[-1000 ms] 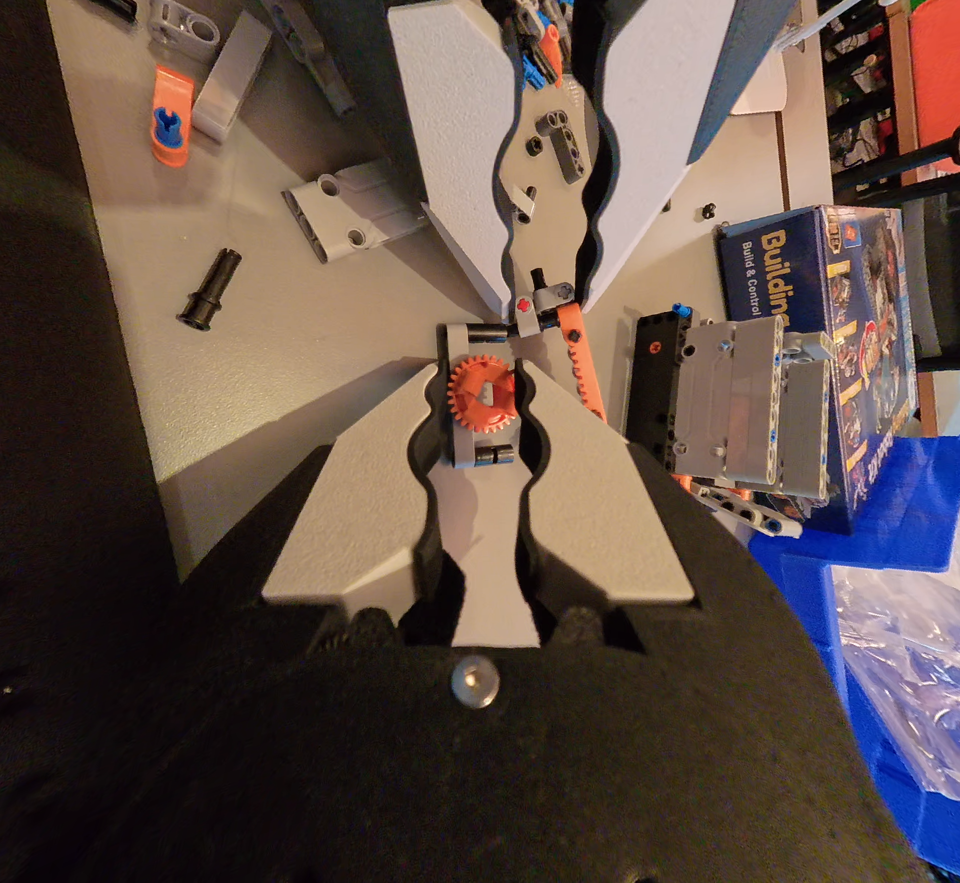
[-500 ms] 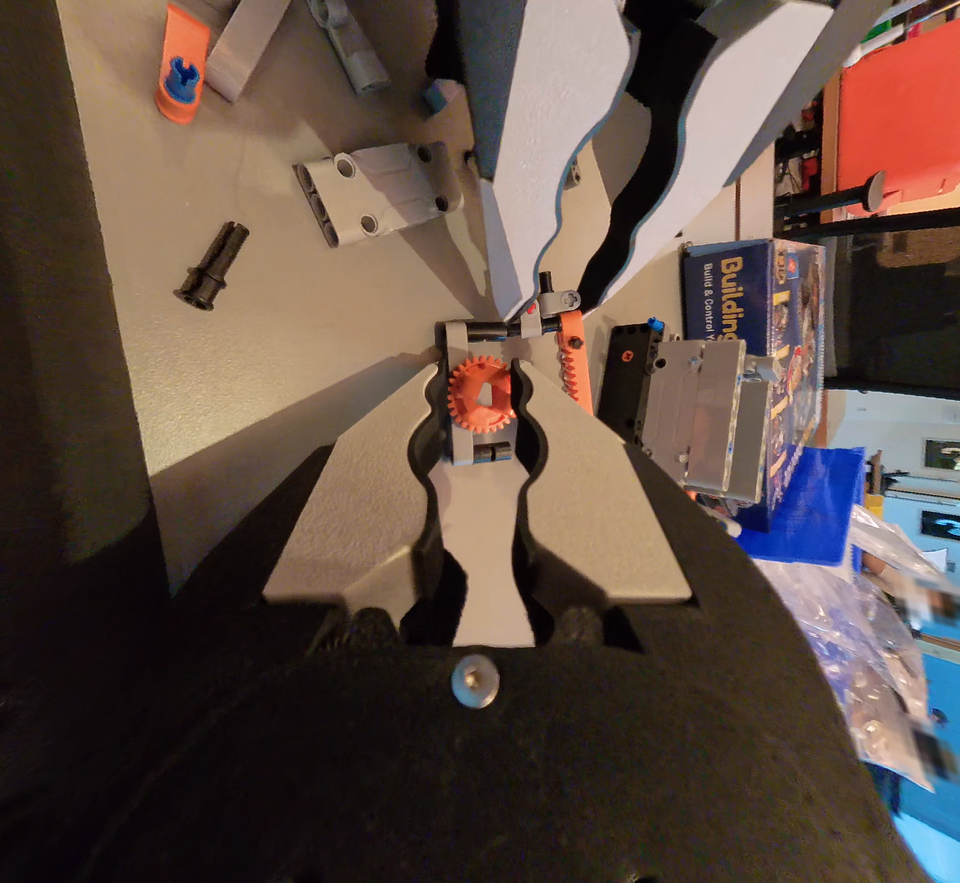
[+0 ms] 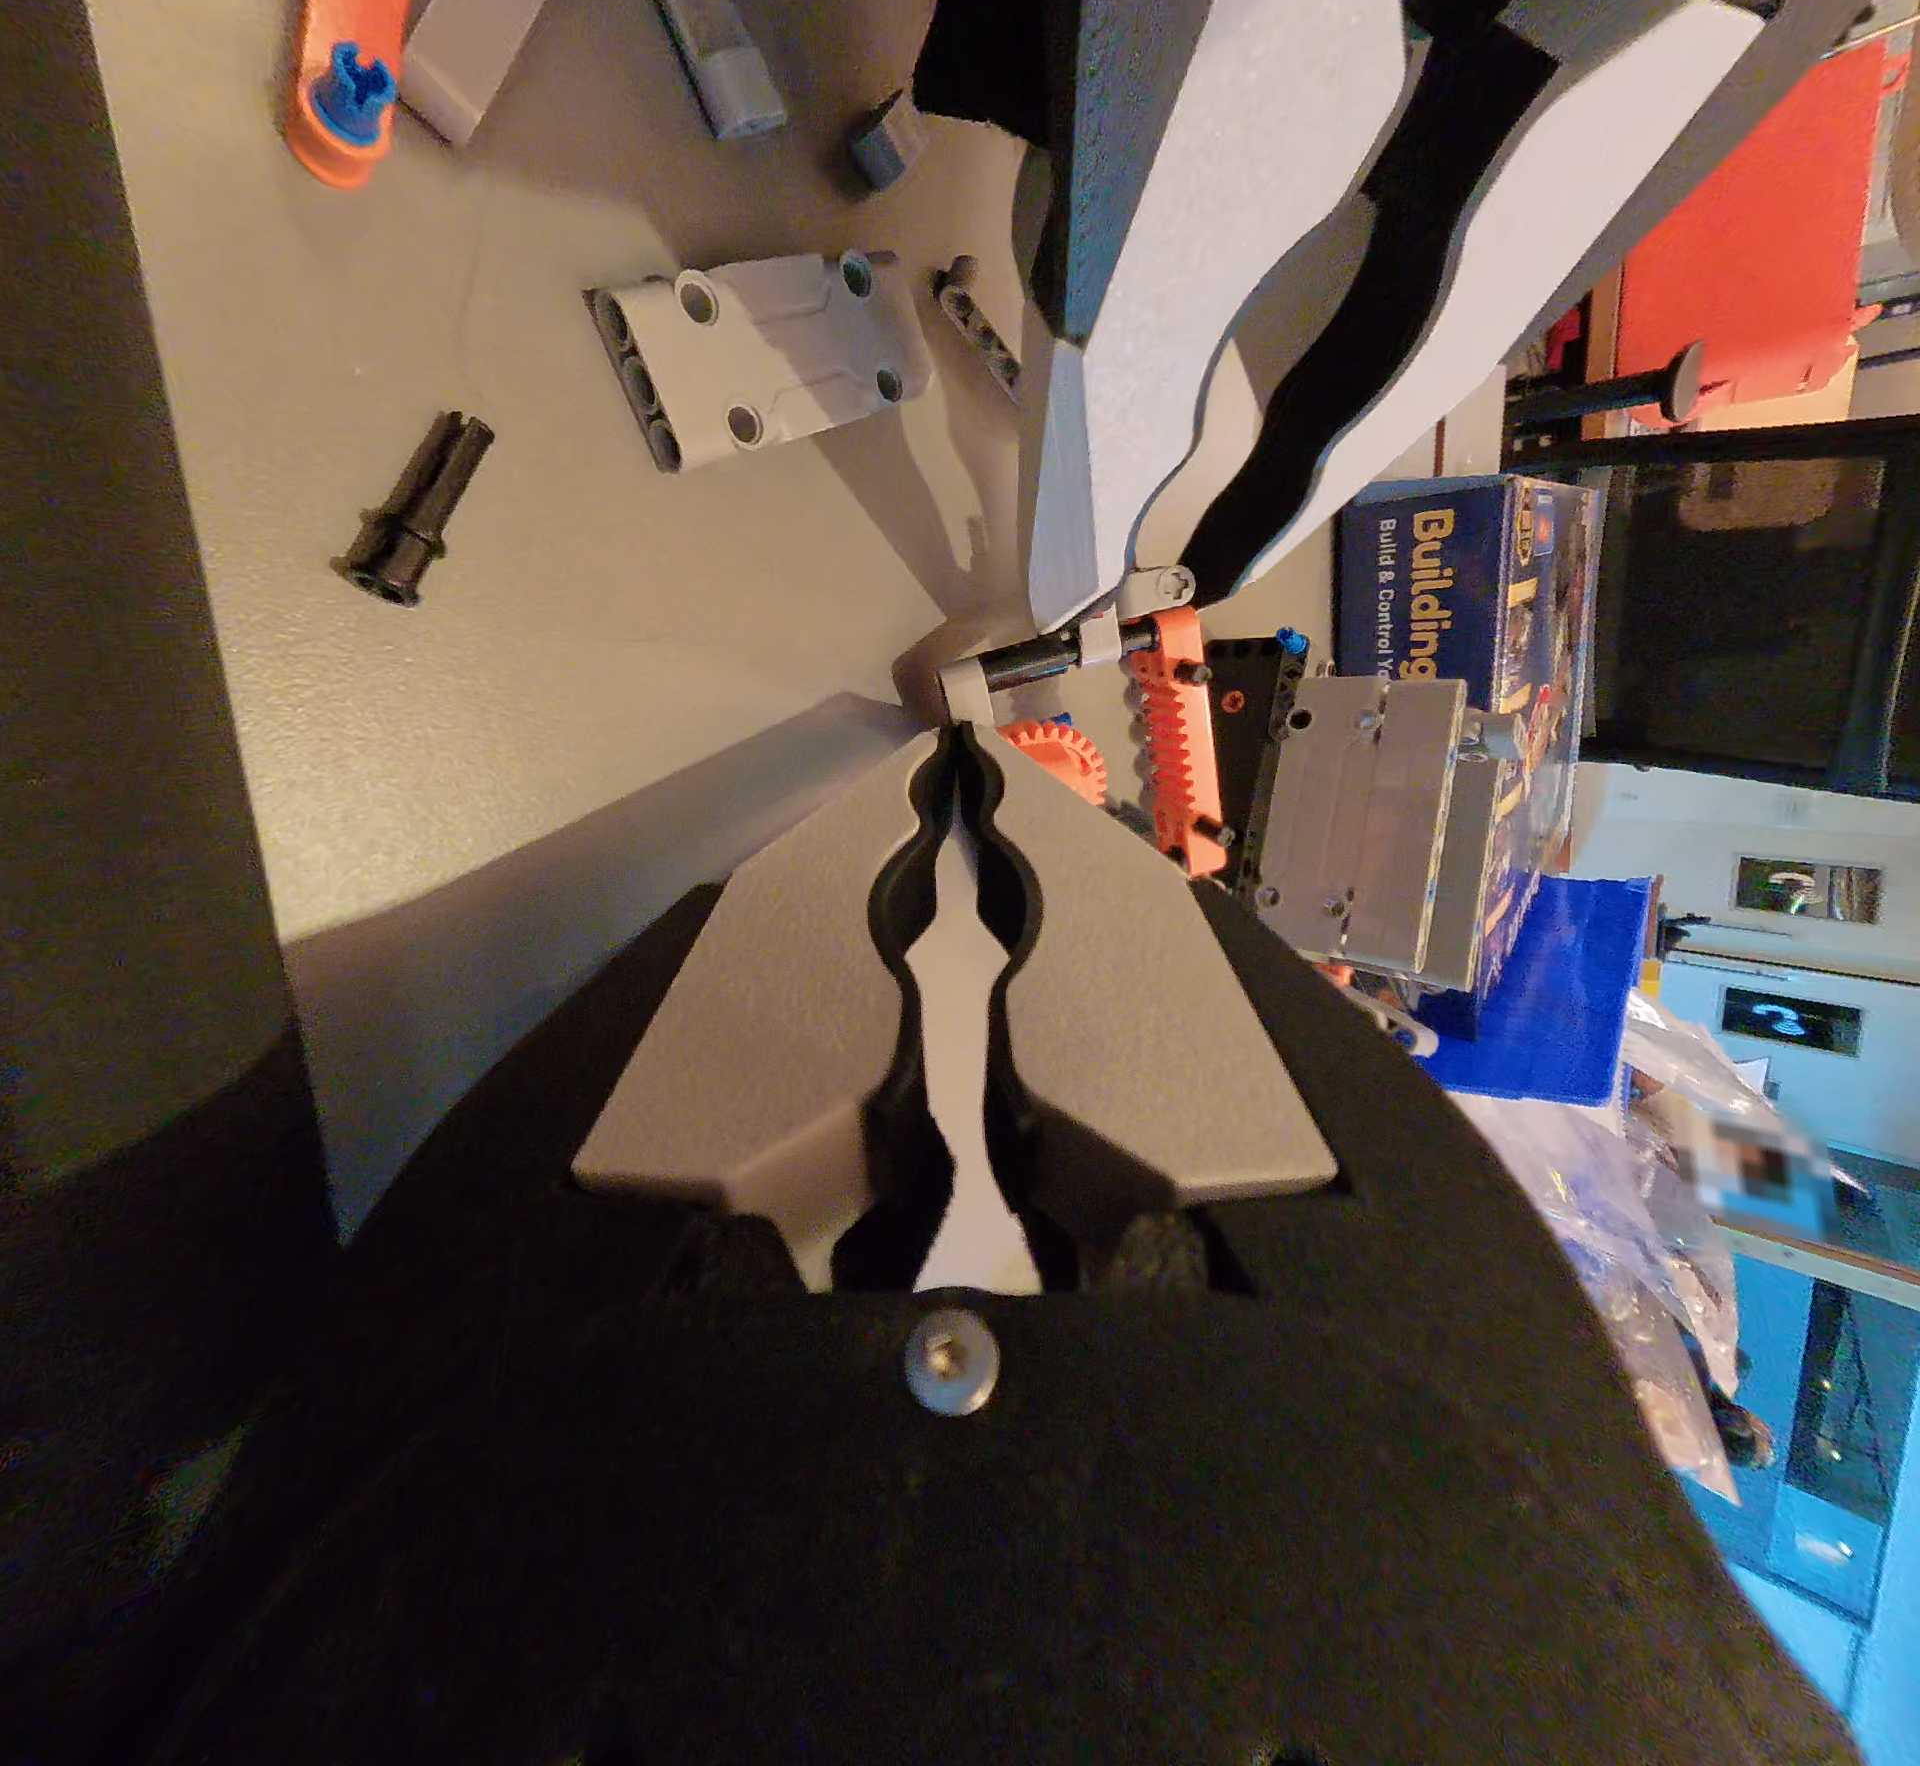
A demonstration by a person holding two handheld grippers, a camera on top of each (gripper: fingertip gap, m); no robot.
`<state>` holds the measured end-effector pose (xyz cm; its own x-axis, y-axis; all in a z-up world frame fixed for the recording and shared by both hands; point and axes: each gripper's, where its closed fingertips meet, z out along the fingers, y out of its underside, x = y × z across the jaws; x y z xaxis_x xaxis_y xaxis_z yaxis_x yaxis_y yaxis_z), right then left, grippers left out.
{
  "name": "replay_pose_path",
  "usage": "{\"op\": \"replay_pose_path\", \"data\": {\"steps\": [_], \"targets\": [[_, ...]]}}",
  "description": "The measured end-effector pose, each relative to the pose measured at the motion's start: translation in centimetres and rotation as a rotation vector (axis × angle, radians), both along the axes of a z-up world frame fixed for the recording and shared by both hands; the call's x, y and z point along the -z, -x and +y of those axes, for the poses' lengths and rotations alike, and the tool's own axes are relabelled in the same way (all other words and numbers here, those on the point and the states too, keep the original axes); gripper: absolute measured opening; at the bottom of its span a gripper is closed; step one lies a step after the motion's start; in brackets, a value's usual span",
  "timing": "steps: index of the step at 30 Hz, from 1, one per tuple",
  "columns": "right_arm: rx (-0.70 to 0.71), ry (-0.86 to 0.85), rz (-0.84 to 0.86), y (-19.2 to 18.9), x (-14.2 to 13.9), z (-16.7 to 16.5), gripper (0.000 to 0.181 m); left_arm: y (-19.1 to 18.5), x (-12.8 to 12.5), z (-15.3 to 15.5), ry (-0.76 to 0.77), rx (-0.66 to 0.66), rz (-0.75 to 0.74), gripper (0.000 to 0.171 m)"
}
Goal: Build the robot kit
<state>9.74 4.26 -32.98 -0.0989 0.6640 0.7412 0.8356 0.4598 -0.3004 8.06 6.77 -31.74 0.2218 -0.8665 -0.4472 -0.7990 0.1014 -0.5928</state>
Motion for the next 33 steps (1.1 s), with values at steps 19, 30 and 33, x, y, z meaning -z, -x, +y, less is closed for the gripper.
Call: {"op": "replay_pose_path", "data": {"steps": [19,30,33], "targets": [[0.033,0.241,0.126,0.45,-0.1,-0.26,0.026,-0.75,-0.03,-0.7,0.016,0.026,-0.01,0.024],[0.033,0.301,0.135,0.44,0.03,-0.17,0.023,-0.89,-0.04,-0.79,0.011,0.039,-0.01,0.023],[0.029,0.302,0.133,0.43,0.03,-0.18,0.023,-0.9,-0.05,-0.8,0.009,0.039,-0.007,0.023]]}}
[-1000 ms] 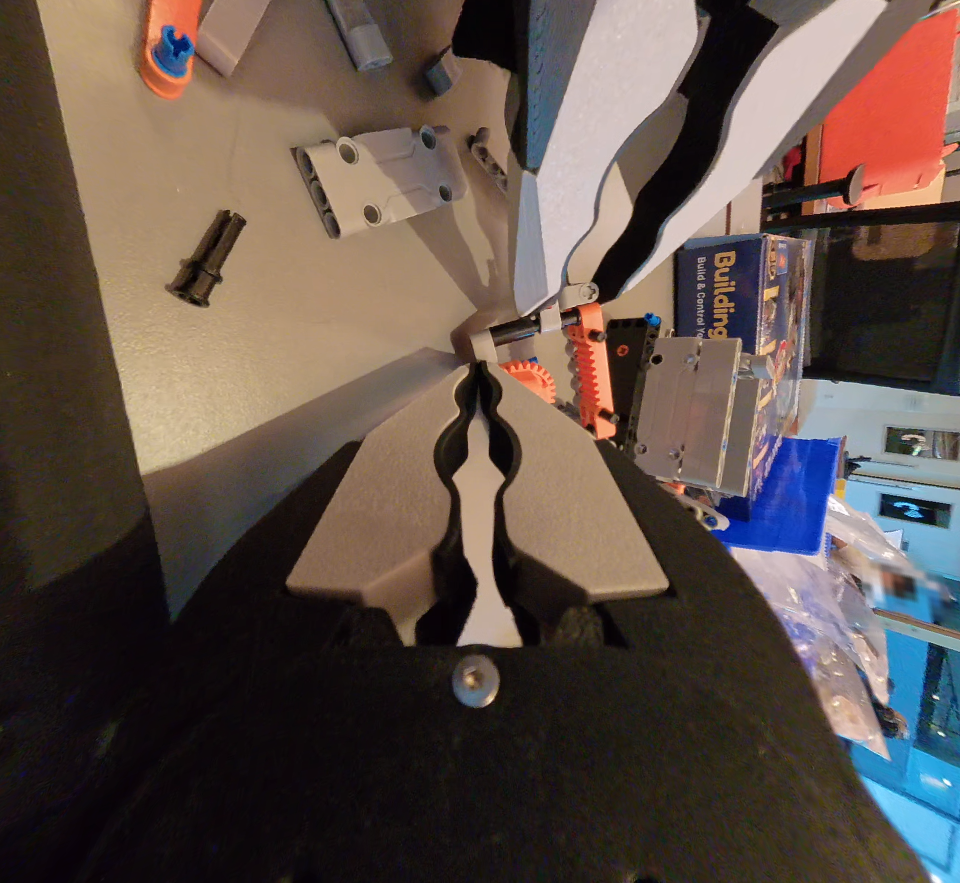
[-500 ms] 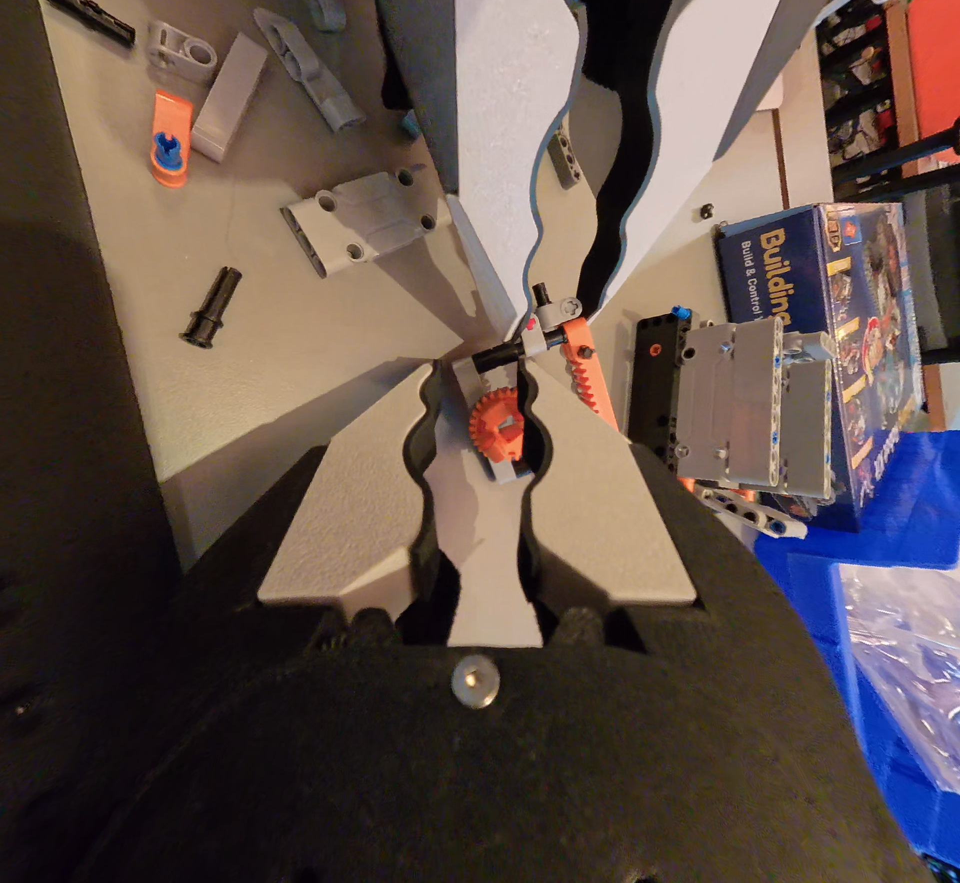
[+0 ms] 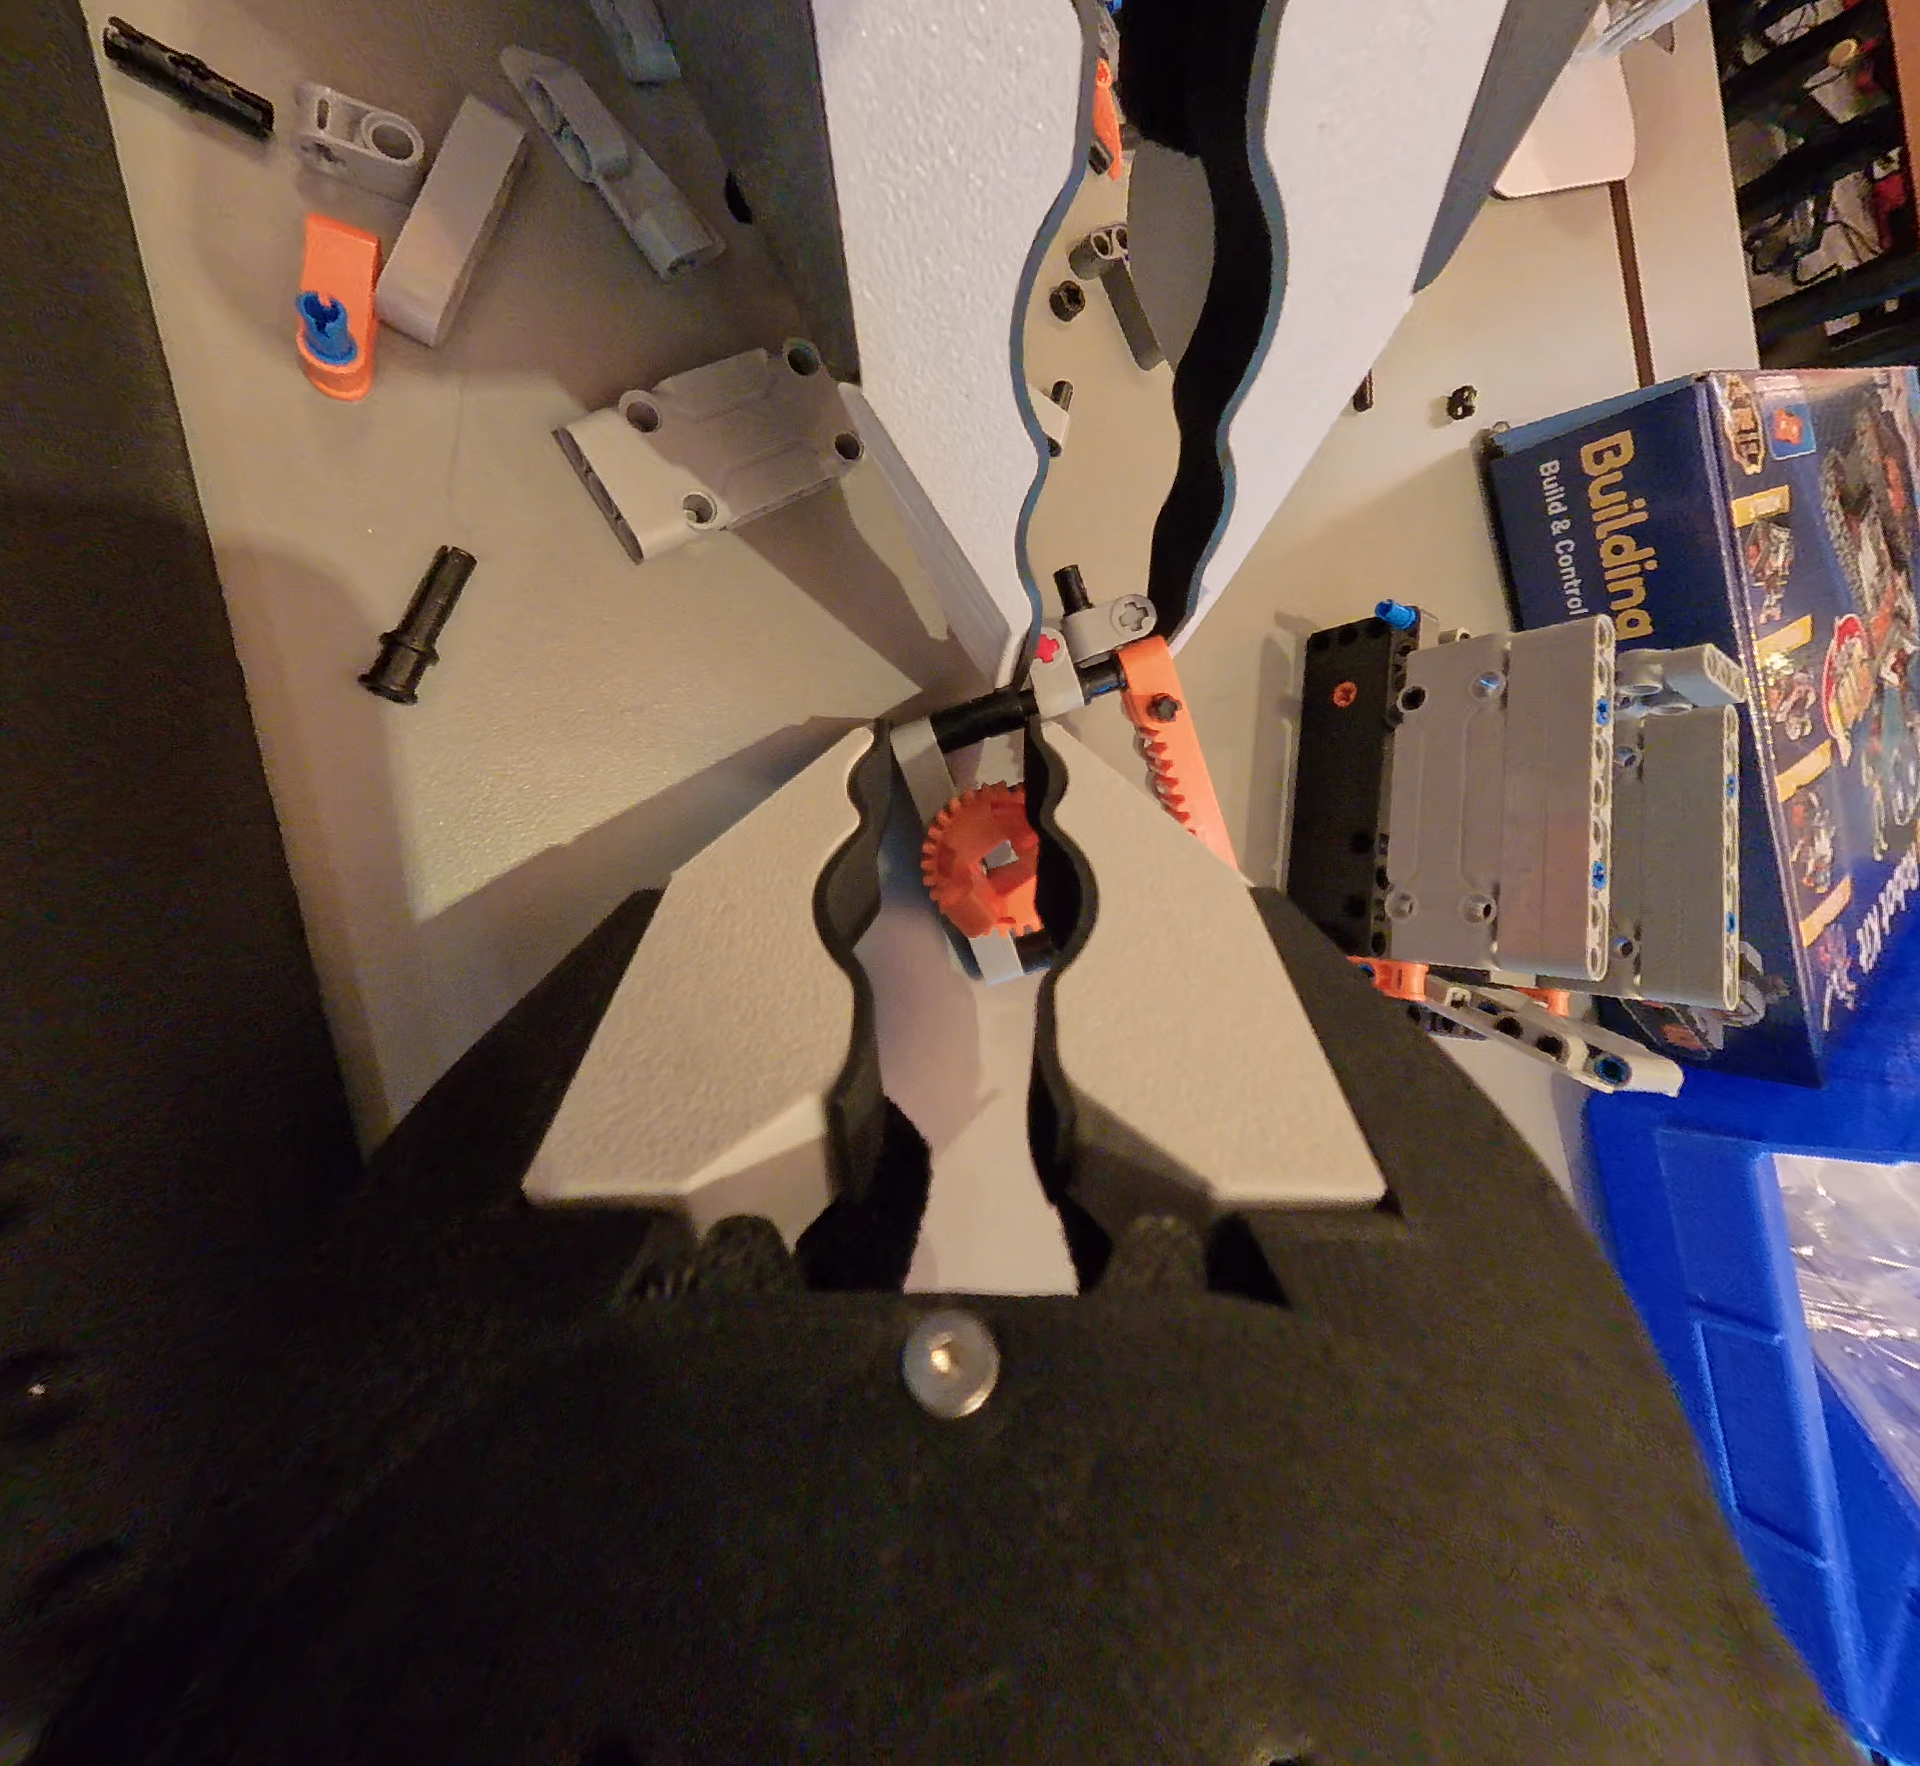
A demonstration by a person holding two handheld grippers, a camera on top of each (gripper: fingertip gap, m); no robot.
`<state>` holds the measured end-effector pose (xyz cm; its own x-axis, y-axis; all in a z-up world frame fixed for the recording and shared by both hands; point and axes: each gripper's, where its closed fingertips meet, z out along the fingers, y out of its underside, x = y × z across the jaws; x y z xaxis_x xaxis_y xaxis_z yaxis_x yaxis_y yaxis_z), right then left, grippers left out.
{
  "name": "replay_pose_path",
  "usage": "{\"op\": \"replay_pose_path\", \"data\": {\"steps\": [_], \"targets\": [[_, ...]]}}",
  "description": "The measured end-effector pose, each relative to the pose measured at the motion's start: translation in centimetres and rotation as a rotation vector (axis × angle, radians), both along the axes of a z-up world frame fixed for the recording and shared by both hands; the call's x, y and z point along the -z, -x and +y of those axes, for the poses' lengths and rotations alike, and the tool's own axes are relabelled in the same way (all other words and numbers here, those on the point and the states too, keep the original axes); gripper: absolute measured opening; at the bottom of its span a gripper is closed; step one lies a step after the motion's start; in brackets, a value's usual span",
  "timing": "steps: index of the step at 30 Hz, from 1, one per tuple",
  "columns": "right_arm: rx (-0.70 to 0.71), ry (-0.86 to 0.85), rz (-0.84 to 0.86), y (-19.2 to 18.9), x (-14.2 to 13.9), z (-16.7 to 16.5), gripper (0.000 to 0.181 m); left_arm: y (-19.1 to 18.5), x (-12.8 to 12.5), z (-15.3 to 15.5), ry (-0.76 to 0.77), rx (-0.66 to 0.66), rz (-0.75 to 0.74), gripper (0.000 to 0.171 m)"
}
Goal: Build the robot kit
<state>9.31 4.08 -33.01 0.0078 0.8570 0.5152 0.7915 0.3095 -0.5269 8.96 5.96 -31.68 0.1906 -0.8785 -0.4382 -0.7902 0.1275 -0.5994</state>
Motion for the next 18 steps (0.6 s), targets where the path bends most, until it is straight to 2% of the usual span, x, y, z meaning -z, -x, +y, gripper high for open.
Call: {"op": "replay_pose_path", "data": {"steps": [18], "targets": [[-0.029,-0.03,0.004,-0.01,-0.18,-0.09,0.022,-0.08,-0.12,-0.12,0.033,0.007,-0.033,0.024]]}}
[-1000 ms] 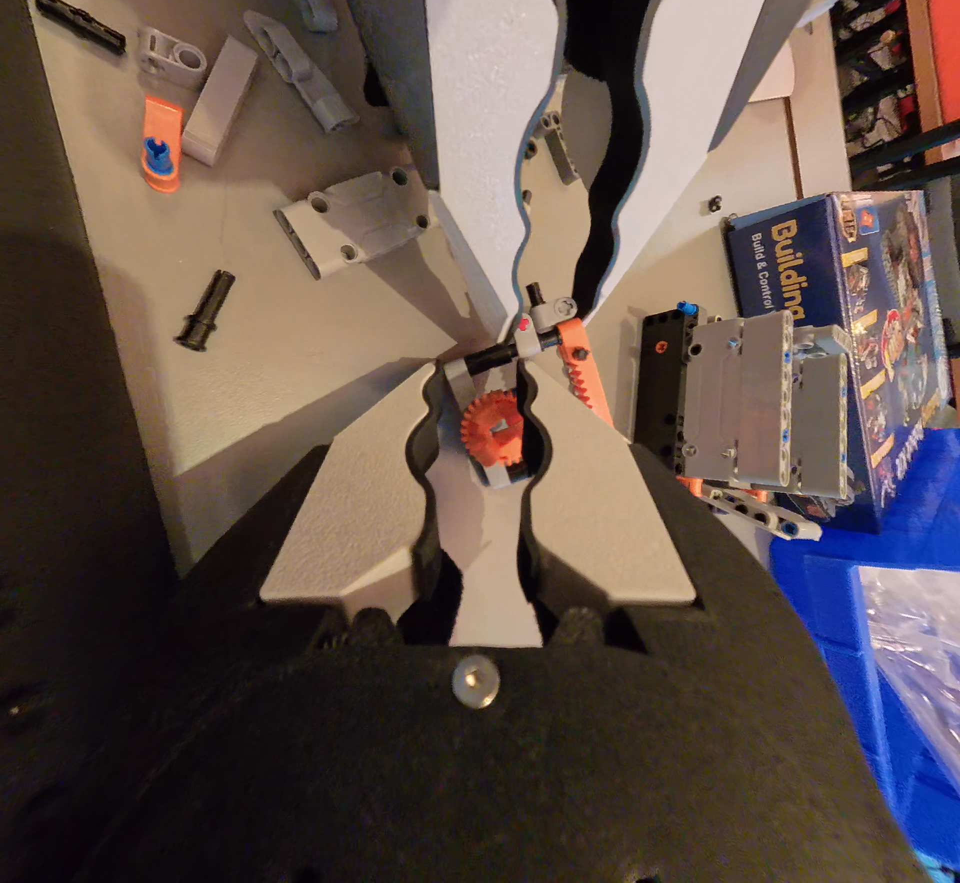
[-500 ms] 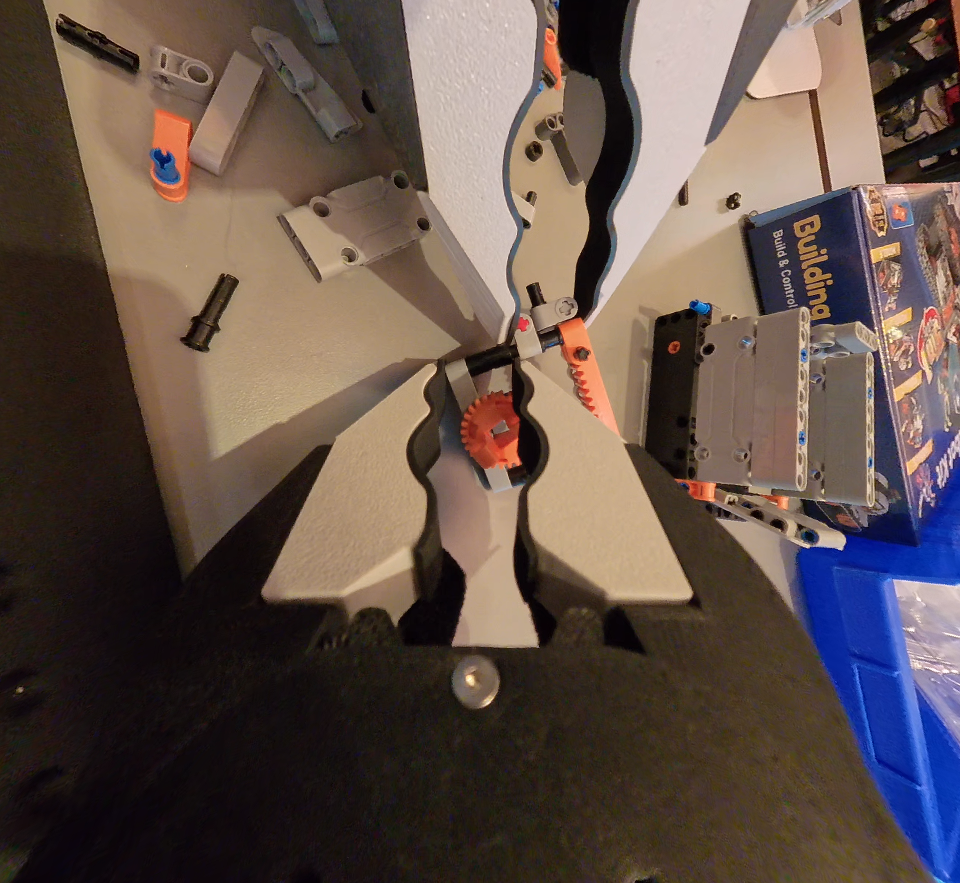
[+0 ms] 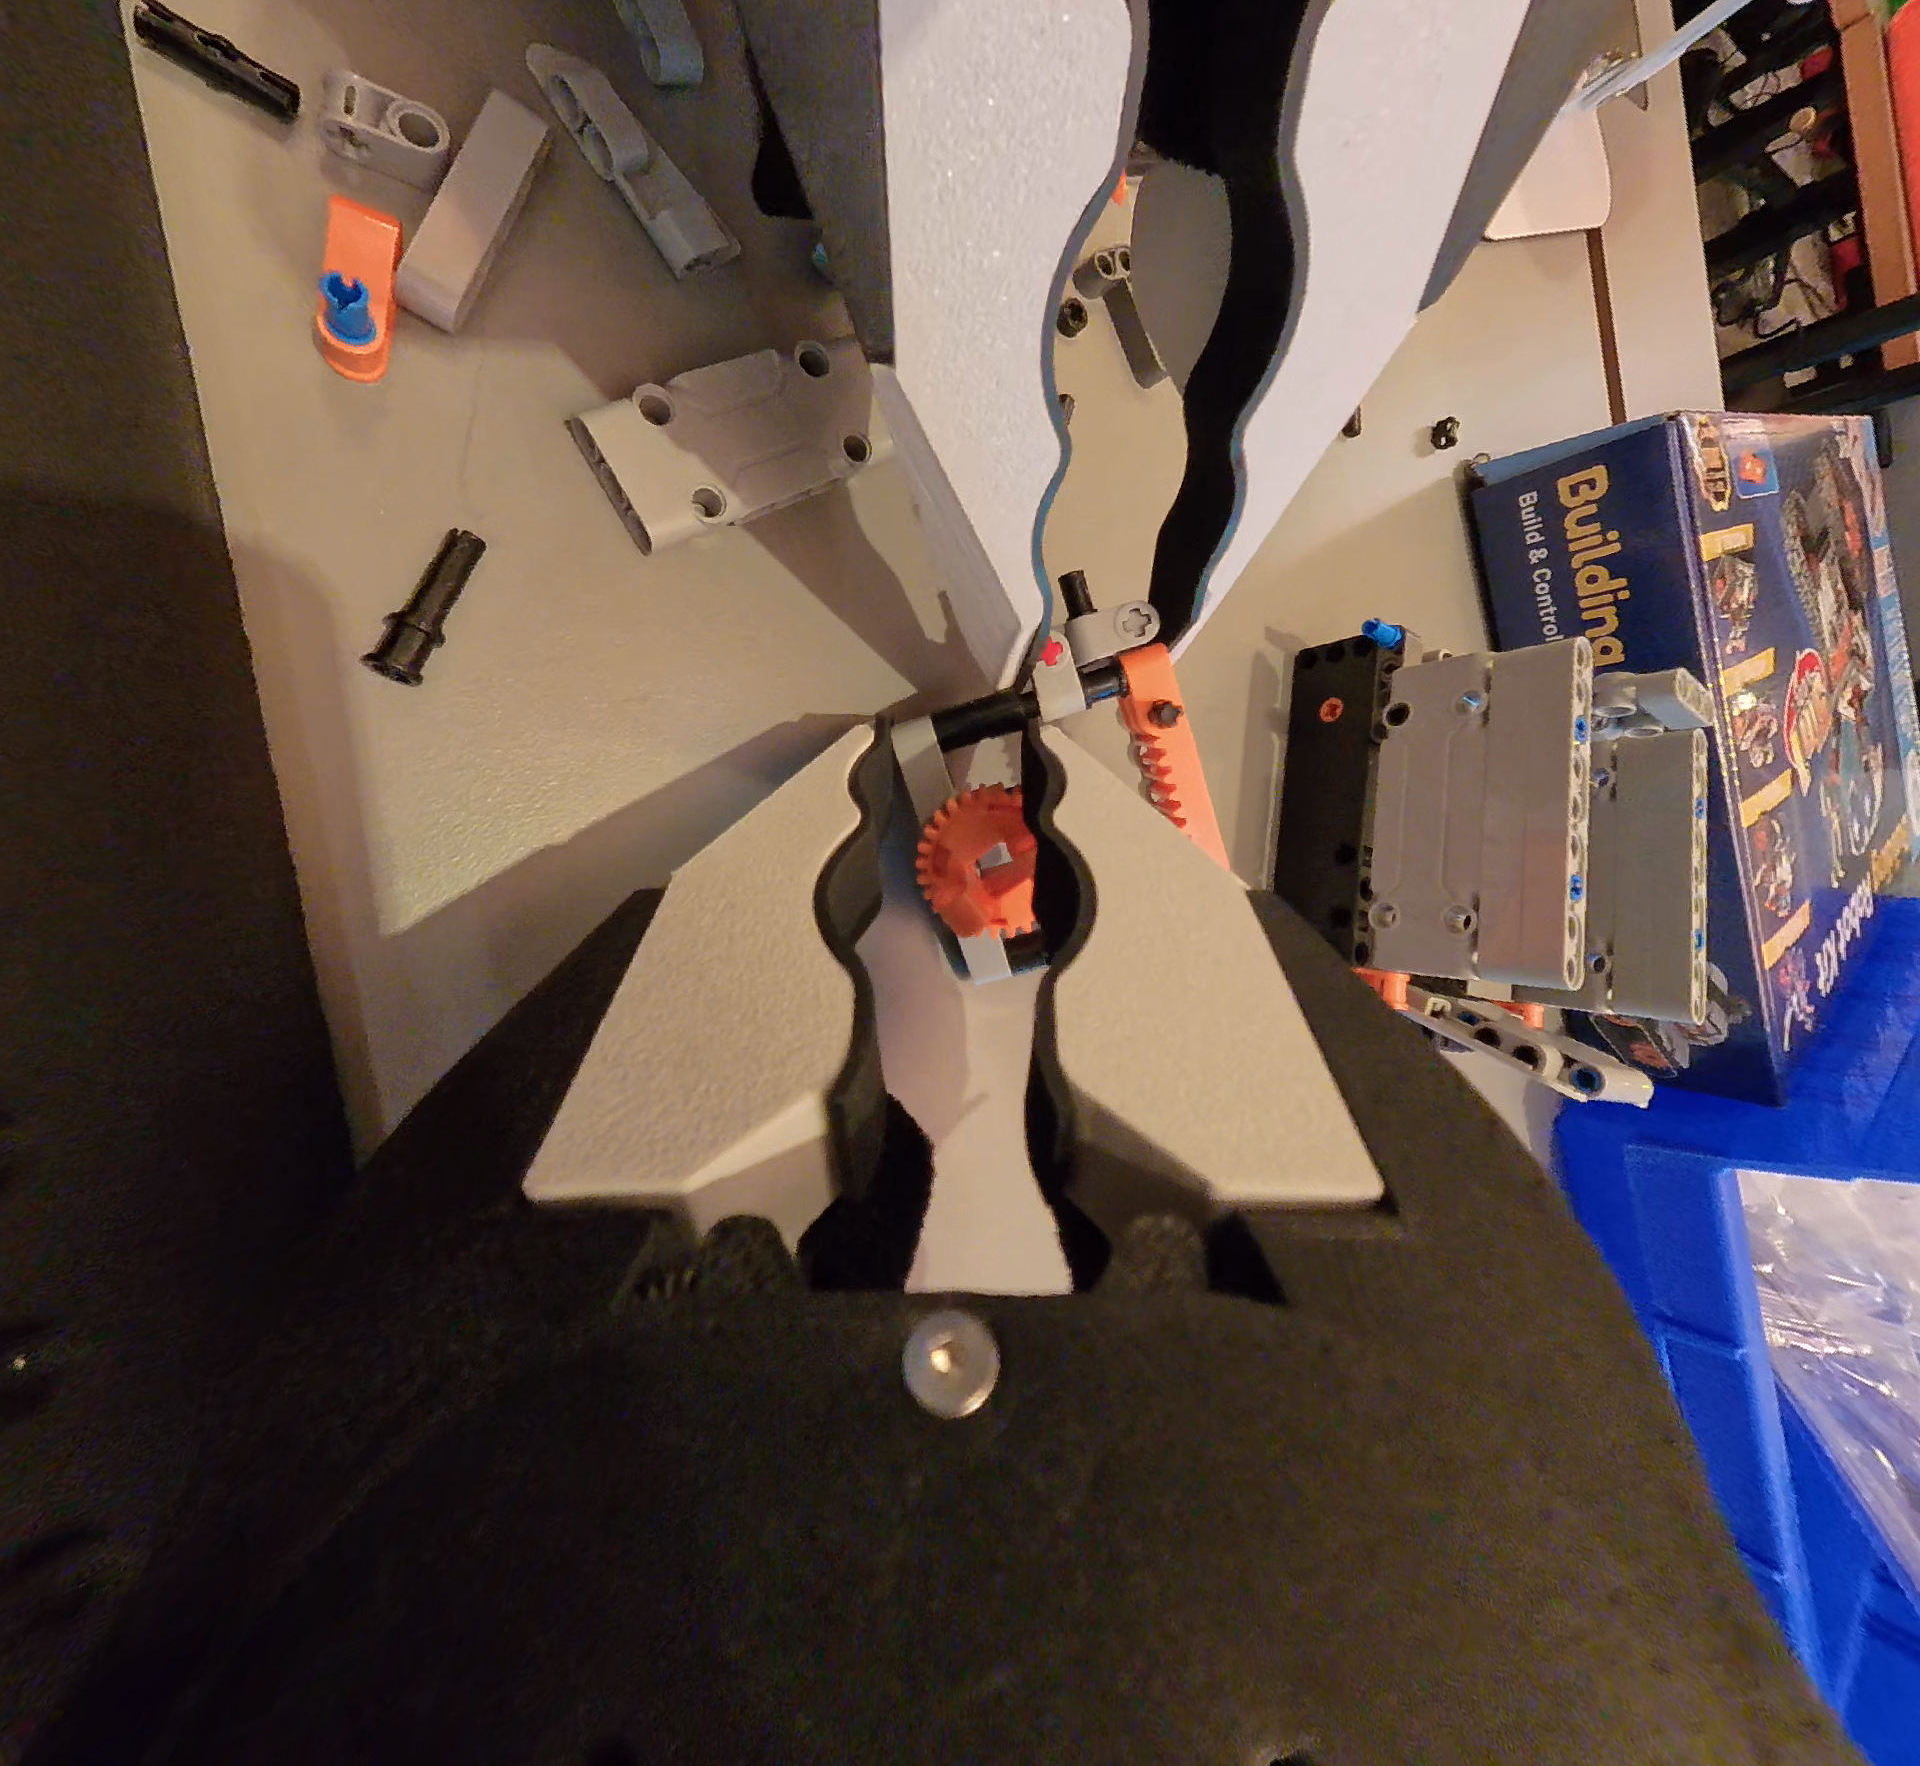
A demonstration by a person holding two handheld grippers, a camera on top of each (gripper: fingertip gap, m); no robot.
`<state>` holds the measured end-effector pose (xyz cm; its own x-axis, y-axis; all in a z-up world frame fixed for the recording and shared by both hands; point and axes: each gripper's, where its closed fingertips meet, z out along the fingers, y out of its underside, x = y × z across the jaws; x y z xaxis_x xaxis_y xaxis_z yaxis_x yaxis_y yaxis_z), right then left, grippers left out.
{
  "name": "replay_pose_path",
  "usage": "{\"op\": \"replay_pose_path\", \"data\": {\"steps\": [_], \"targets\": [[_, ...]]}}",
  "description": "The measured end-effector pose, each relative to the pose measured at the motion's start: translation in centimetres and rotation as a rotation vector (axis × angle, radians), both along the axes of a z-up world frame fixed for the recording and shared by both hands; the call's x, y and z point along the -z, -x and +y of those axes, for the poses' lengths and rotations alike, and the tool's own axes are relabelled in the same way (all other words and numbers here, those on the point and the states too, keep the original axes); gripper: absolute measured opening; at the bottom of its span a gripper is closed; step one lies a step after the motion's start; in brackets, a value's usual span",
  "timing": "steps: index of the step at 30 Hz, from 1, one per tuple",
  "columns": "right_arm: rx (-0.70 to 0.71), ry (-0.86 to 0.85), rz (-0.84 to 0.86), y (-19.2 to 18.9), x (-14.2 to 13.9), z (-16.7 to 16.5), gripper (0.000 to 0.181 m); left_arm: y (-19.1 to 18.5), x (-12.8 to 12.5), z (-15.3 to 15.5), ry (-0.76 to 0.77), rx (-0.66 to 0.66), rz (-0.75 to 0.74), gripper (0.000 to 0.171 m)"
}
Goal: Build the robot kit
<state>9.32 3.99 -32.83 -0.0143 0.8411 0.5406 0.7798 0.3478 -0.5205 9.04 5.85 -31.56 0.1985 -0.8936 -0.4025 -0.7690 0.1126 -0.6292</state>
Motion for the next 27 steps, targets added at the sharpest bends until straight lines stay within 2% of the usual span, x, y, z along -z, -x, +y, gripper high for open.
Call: {"op": "replay_pose_path", "data": {"steps": [8,22,24,25,27], "targets": [[0.011,-0.039,-0.014,0.0,0.0,0.1,0.022,0.0,0.0,0.0,0.01,-0.012,-0.011,0.023],[0.049,0.043,0.005,0.2,0.0,0.3,0.022,0.1,0.1,0.2,-0.067,-0.031,0.066,0.023],[0.027,0.039,0.04,0.1,-0.6,0.1,0.025,0.2,0.0,0.2,-0.068,-0.03,0.062,0.023],[0.004,0.042,0.081,0.3,-1.3,-0.4,0.034,0.4,0.0,0.4,-0.067,-0.046,0.067,0.023],[0.04,0.064,0.106,-0.4,-1.8,-0.3,0.041,0.7,0.1,0.7,-0.071,-0.052,0.06,0.023]]}}
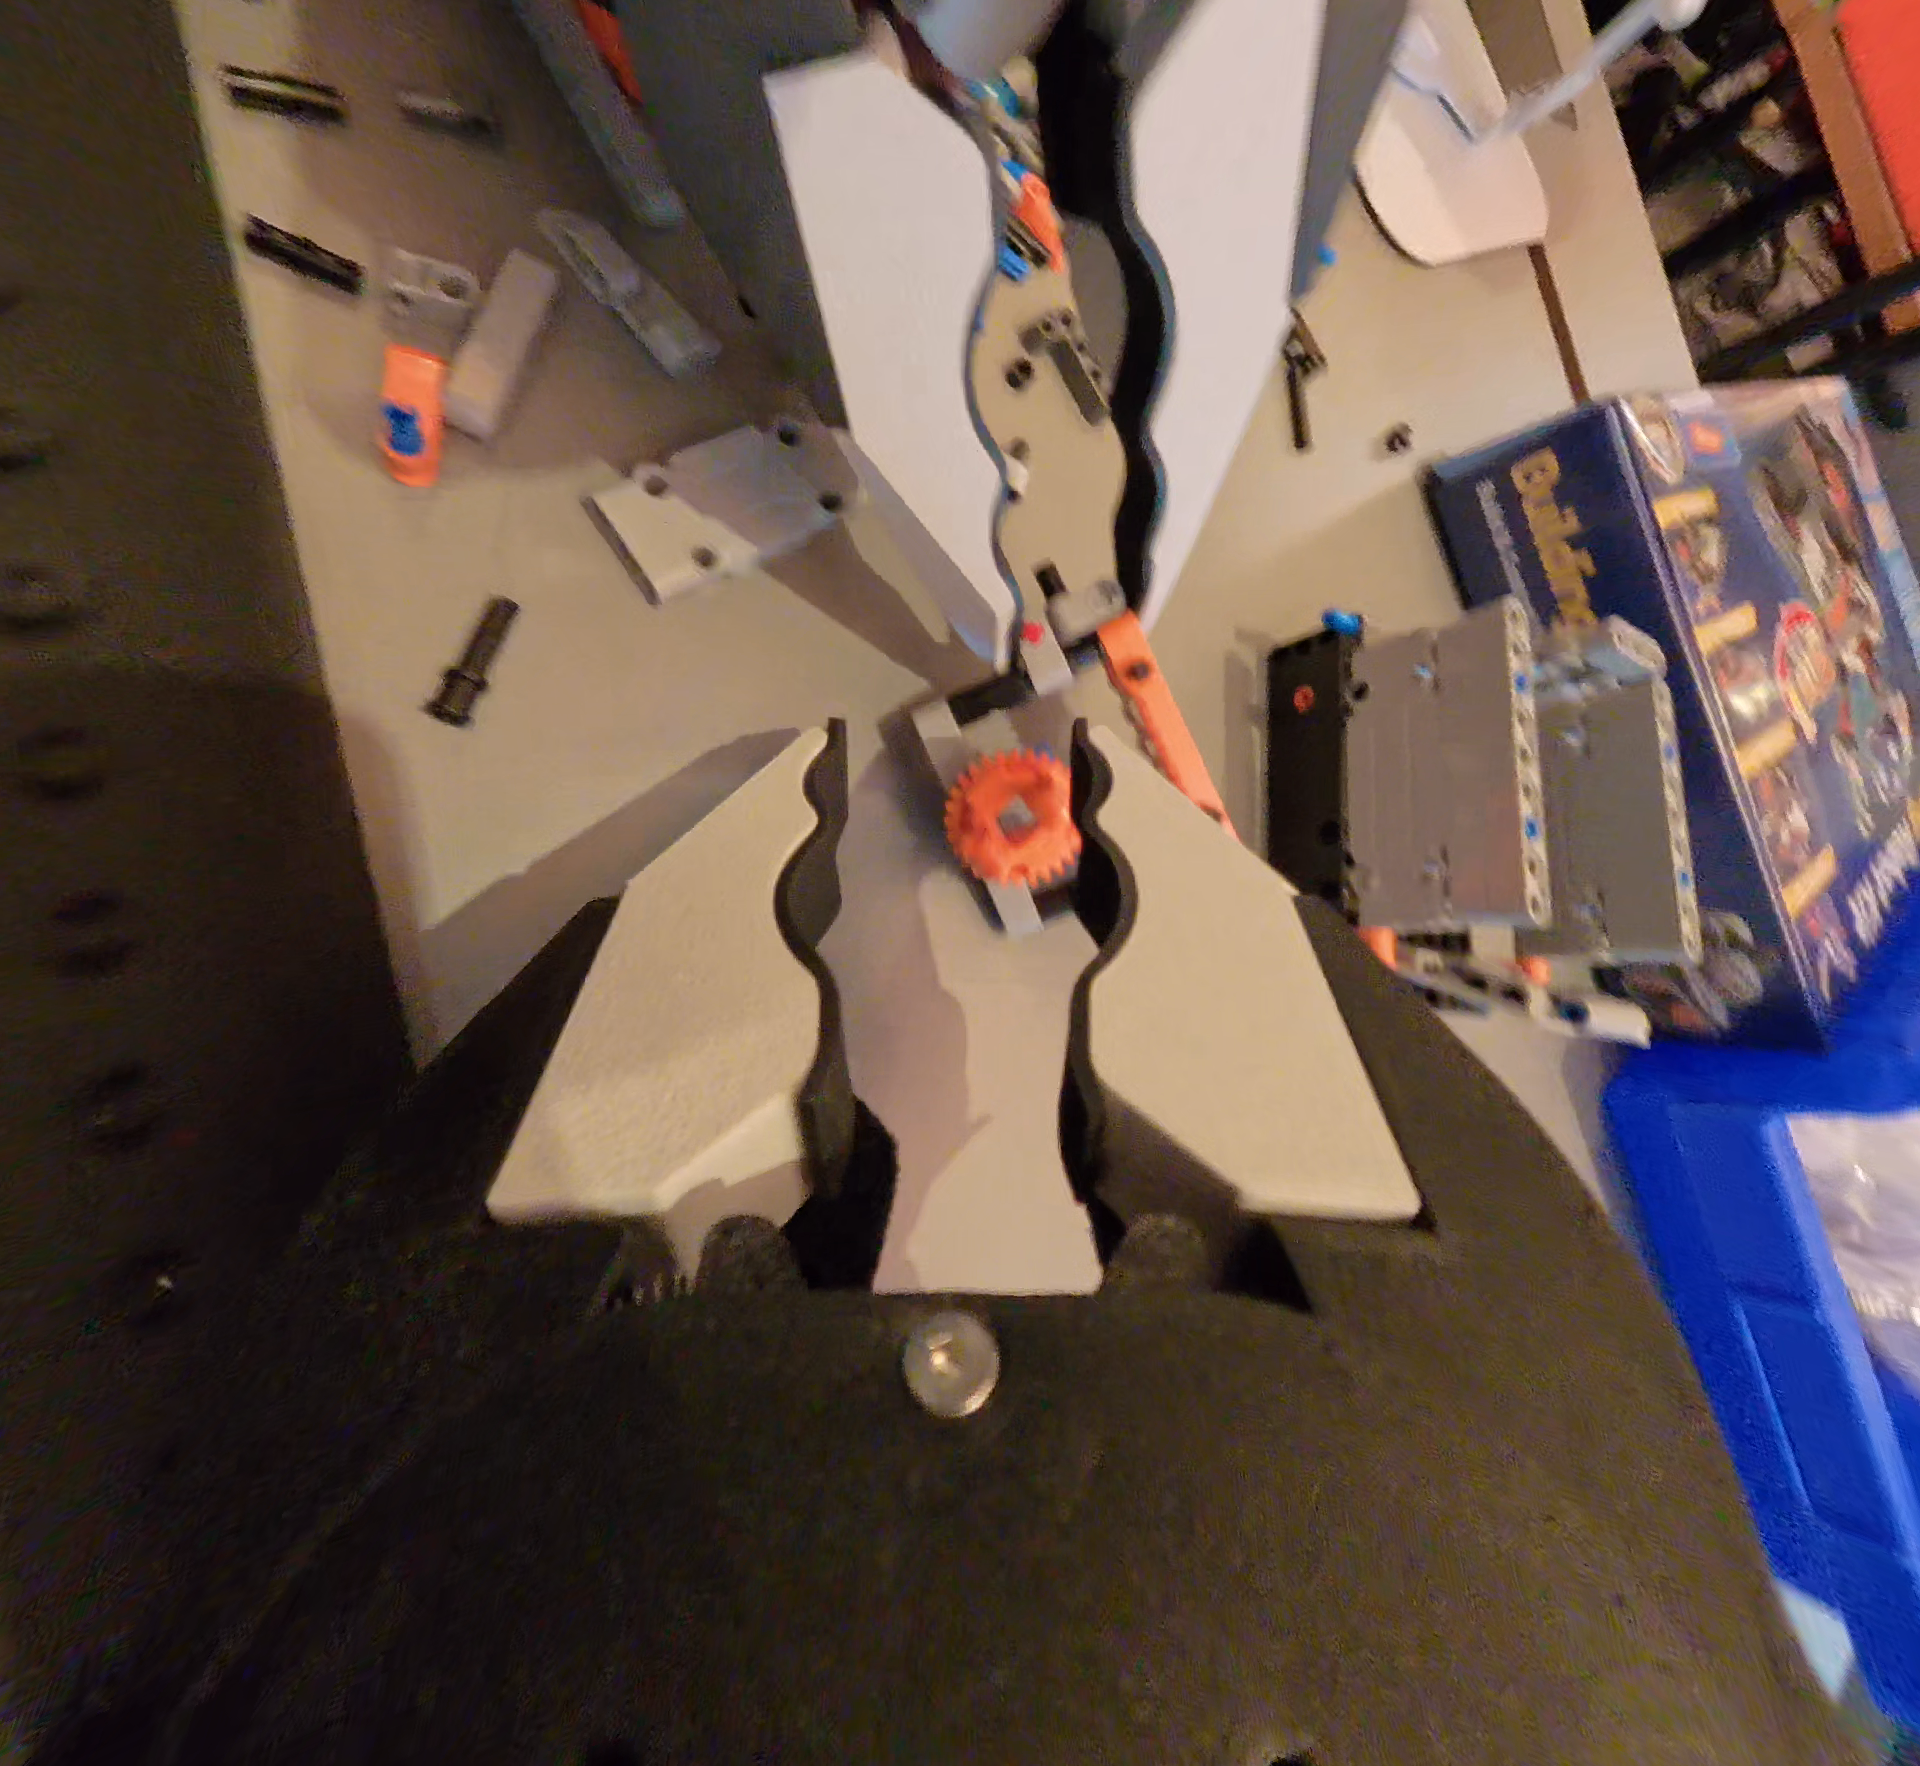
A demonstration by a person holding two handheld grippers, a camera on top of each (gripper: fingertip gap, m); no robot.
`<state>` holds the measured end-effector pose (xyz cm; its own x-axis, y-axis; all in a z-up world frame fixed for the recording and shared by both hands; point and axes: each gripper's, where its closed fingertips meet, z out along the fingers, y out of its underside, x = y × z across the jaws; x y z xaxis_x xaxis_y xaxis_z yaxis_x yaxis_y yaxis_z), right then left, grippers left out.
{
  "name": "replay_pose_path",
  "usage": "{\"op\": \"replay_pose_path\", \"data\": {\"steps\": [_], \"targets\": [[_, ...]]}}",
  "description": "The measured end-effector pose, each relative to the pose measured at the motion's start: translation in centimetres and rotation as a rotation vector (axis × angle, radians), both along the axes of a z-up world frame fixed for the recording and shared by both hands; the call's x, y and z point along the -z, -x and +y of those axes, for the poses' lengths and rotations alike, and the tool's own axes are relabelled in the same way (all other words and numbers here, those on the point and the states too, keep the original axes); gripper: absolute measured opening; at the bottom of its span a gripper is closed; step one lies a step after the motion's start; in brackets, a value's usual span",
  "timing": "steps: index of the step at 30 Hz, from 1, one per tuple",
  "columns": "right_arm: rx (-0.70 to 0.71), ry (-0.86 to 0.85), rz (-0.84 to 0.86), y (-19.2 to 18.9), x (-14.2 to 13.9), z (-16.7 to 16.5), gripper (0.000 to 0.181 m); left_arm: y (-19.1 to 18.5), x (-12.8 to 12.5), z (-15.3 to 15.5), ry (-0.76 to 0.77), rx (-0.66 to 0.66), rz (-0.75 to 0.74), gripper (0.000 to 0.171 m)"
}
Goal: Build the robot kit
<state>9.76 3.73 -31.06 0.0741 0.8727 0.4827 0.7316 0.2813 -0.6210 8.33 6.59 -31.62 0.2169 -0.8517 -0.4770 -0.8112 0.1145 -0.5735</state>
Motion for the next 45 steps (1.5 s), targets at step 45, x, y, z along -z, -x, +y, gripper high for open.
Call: {"op": "replay_pose_path", "data": {"steps": [45], "targets": [[-0.052,0.954,0.87,-1.7,-10.8,2.3,0.01,0.2,-8.7,0.1,-0.252,0.01,-0.3,0.023]]}}
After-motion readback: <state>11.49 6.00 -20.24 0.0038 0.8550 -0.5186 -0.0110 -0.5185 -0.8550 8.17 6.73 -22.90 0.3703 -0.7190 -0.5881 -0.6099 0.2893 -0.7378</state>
